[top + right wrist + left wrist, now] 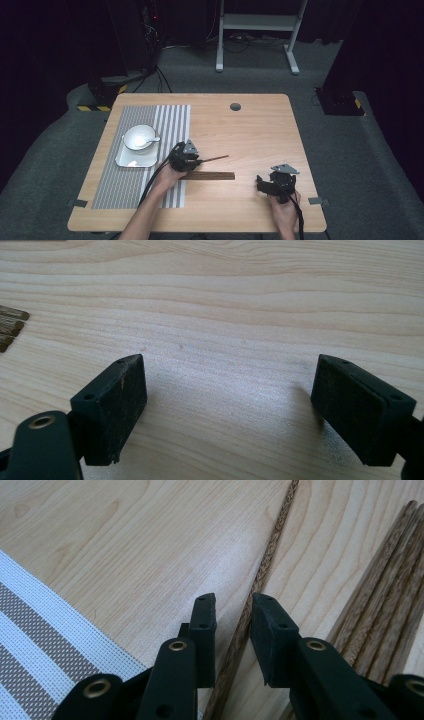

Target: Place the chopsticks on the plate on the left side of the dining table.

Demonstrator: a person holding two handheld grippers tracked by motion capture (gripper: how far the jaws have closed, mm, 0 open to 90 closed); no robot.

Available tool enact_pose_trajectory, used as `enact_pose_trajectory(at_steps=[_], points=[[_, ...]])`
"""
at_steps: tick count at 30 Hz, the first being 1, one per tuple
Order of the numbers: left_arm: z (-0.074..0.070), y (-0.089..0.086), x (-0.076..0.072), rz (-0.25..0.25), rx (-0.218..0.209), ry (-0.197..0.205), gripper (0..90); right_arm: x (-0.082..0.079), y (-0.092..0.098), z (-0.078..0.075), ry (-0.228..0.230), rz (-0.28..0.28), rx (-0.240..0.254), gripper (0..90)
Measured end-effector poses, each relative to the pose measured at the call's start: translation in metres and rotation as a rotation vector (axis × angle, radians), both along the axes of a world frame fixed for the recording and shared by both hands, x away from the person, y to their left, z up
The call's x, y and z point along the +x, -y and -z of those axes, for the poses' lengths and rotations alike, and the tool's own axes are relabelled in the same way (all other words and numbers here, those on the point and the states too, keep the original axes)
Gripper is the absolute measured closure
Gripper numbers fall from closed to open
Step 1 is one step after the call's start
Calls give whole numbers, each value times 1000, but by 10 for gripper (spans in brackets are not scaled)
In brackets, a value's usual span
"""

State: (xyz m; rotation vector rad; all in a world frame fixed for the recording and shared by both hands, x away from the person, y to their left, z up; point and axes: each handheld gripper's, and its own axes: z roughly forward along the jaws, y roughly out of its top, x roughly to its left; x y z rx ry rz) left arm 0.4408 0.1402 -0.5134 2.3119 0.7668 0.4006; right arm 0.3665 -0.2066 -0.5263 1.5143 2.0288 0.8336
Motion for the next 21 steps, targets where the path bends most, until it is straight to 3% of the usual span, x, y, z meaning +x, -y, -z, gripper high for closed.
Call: enact_pose_trajectory(at_steps=[5,11,21], points=[[0,1,-1,10,8,16,724,0,0,0,0,-1,0,144],[2,3,0,42,23,51,811,0,0,0,0,-1,0,145],[3,3,1,74,48,93,833,0,0,0,0,-1,0,144]])
